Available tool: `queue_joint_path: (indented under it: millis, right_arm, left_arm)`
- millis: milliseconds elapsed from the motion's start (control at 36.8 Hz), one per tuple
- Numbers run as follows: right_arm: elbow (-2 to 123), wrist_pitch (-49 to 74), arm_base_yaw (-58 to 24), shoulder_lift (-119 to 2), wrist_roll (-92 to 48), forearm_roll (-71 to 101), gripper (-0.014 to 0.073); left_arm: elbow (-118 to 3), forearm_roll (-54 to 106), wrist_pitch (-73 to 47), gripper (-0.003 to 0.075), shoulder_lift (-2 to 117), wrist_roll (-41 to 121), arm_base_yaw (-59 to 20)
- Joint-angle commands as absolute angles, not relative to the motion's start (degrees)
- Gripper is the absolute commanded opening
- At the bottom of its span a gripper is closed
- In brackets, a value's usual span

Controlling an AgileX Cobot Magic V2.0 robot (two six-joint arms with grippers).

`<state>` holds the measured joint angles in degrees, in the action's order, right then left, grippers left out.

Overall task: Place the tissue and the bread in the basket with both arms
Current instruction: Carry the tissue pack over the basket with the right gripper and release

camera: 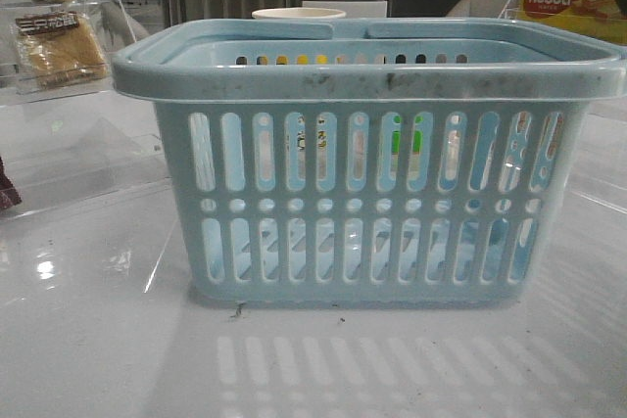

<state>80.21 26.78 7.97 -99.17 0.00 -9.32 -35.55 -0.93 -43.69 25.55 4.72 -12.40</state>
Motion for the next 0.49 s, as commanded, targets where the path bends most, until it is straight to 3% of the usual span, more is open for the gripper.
queue_joint_path:
  millis: [0, 462]
  right_arm:
    - [82.3, 24.8, 6.8, -92.0, 0.0, -8.0, 0.0141]
    - [82.3, 32.9, -8.0, -77.8, 0.0, -0.5, 0.0141]
  left_arm:
    - [-37.4, -0.5, -39.1, 0.0507, 26.3, 4.1, -12.7]
    - [-37.4, -0.5, -39.1, 0.0507, 26.3, 4.1, -12.7]
